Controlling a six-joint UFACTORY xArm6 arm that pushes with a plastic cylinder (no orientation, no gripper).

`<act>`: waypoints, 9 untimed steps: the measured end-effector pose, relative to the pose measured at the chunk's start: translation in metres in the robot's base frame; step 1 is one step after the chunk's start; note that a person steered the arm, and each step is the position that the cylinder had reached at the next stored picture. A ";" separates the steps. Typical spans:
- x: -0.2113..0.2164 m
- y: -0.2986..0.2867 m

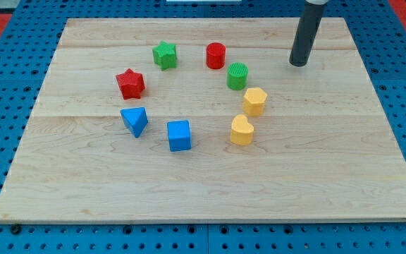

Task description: Push the triangle into the red star

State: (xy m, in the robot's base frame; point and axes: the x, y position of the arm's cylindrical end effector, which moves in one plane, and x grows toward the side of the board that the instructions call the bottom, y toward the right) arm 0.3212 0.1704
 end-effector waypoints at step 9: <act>0.129 0.064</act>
State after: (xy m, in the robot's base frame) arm 0.4502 0.2342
